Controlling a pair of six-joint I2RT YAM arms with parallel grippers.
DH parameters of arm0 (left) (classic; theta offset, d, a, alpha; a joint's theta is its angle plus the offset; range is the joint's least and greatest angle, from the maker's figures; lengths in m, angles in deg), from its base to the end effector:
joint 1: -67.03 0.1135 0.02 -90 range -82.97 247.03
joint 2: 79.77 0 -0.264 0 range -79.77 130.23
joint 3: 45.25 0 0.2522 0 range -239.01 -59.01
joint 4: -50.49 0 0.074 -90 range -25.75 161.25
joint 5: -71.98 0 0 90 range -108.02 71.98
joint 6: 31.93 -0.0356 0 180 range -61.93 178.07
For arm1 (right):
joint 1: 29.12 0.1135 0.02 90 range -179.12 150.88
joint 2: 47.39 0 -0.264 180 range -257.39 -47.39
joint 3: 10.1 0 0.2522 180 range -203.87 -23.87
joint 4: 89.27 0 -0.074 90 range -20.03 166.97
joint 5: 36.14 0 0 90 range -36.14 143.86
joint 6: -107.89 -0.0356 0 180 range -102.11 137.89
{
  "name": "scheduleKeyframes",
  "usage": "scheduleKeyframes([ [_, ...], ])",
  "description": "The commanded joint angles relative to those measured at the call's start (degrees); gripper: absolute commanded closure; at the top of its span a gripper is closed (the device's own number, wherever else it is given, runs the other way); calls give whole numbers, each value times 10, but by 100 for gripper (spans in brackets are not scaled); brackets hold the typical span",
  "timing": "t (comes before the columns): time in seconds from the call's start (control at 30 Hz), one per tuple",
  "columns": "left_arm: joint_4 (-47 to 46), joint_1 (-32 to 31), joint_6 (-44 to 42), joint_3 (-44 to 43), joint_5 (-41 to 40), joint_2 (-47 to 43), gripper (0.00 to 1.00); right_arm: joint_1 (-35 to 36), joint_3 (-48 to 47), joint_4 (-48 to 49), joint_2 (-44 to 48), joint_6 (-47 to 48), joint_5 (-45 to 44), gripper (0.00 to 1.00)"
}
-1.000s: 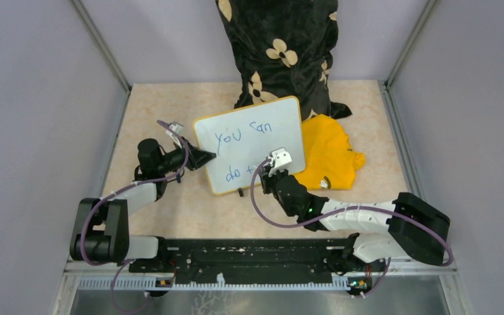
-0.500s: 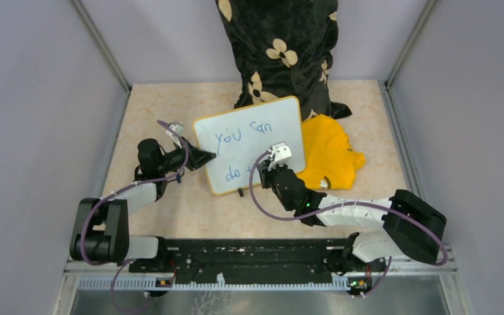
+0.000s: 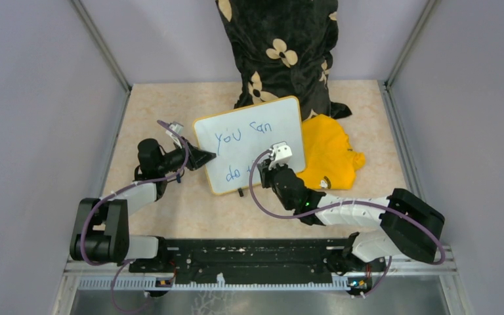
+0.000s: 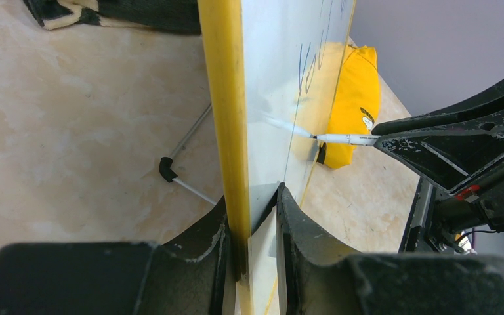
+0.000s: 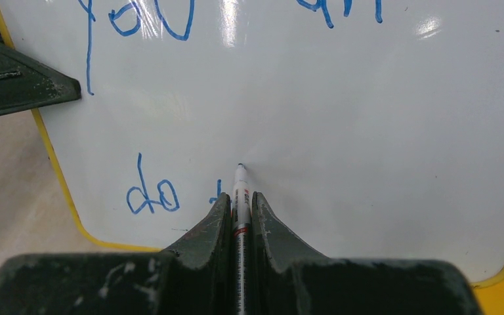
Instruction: Write a sentence on the whiteboard
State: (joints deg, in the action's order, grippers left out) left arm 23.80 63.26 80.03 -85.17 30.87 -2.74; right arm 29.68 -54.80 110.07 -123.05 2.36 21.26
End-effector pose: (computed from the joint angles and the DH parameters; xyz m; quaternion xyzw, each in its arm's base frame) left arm 0.2554 -0.0437 0.2010 0.1509 0.7326 -0.4397 0.4972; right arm 0.1577 0.2234 0.2186 -0.1094 0.7569 0.1930 0.6147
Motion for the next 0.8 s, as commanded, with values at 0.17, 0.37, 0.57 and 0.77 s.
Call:
scheduleKeyframes([
  [0.17, 29, -1, -49, -2, -54, 10, 100, -6, 9, 1, 0, -29, 9, 100],
  [0.37, 29, -1, -48, -3, -53, 11, 100, -6, 25, -5, 11, -36, 11, 100],
  [0.57, 30, -2, -50, -2, -54, 11, 100, -6, 40, -13, 17, -47, 17, 100],
  [0.77, 32, -4, -50, -3, -55, 12, 100, -5, 55, -17, 24, -57, 21, 100],
])
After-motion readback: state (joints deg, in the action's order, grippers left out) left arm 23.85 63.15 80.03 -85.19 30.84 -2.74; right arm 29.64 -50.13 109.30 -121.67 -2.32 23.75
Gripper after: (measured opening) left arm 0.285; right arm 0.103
